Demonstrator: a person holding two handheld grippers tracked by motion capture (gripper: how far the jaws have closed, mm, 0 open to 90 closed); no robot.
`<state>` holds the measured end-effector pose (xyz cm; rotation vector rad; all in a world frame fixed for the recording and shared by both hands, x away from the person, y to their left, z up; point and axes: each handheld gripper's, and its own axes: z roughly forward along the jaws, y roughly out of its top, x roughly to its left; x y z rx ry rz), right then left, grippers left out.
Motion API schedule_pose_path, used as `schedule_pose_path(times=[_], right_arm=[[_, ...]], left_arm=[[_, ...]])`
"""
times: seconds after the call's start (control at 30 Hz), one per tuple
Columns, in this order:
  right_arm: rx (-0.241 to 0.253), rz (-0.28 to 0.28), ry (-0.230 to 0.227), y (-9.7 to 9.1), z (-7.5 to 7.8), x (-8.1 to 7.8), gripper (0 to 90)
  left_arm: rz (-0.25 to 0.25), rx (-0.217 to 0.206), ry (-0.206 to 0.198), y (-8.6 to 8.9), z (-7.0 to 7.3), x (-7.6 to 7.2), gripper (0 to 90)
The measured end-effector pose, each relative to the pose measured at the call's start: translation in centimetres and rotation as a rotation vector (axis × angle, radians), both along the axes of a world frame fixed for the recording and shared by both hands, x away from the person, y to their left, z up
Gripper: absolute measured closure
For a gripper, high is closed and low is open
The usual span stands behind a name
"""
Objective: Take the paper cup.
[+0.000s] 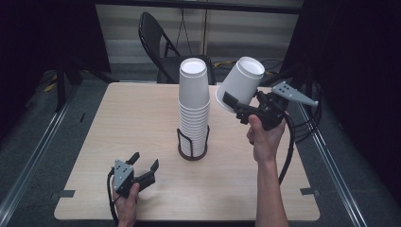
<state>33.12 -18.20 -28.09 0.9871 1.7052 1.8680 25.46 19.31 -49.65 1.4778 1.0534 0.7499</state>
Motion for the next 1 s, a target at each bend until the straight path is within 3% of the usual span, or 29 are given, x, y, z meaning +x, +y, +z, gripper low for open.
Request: schedule_pose_path(times=[0.1,0.13,0.37,0.5,0.67,0.77,0.83,1.0], right_arm=[[-0.001,0.002,0.014,0.2,-0.8,-0.2,14.4],[-0.003,0.004,0.023,0.5,-1.6,-0.4,14.4],[0.004,0.006,0.066,0.7,-4.0,-1.1,14.5],[0.014,0.007,0.092,0.5,-5.6,-2.0,14.5],[0.024,0.003,0.108,0.3,-6.6,-2.7,14.5],[0.04,0.008,0.139,0.2,-7.8,-3.3,14.5],[0.039,0.005,0.15,0.2,-8.2,-3.5,14.5],[0.087,0.015,0.201,0.1,-10.2,-4.0,14.5]], left_arm=[[-0.016,-0.01,0.013,0.0,0.0,0.0,20.3],[-0.047,-0.021,0.016,-0.1,0.1,-0.1,18.8],[-0.077,-0.028,0.037,-0.7,0.7,-0.4,16.9],[-0.093,-0.044,0.03,-1.0,1.0,-0.6,16.0],[-0.114,-0.038,0.026,-1.4,1.2,-0.8,18.6],[-0.145,-0.042,0.024,-1.7,1.3,-0.8,20.3],[-0.148,-0.044,0.017,-1.9,1.3,-0.8,24.9],[-0.174,-0.042,0.009,-2.5,1.5,-0.9,25.5]])
